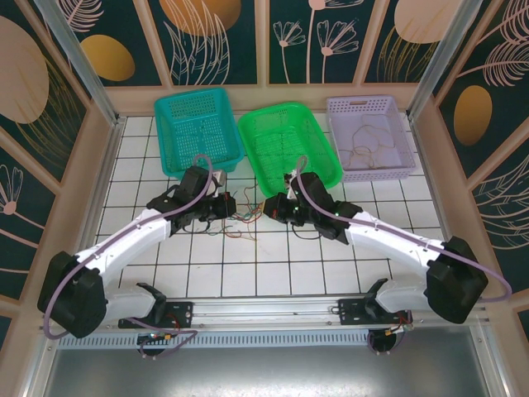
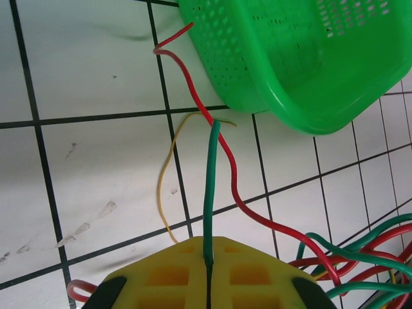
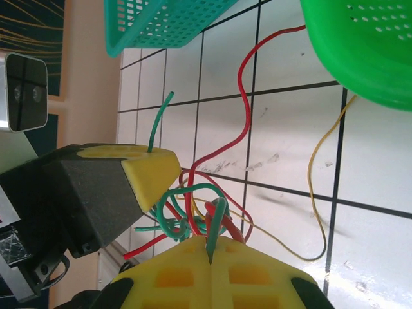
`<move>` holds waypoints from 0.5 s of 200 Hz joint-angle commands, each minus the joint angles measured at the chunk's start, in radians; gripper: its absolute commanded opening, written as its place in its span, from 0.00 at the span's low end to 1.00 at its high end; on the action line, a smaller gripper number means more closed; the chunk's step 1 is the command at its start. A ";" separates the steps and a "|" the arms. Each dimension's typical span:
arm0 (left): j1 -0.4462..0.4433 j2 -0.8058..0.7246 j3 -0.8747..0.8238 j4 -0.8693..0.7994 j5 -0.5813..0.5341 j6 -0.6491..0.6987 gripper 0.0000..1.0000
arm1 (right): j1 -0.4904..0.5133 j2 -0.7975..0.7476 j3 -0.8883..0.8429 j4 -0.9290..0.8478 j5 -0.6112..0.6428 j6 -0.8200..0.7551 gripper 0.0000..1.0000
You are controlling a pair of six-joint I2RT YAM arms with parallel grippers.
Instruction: Untangle the cables
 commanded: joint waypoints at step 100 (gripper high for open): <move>0.030 -0.066 -0.056 -0.259 -0.351 -0.109 0.00 | -0.038 -0.087 -0.041 0.029 0.081 0.054 0.00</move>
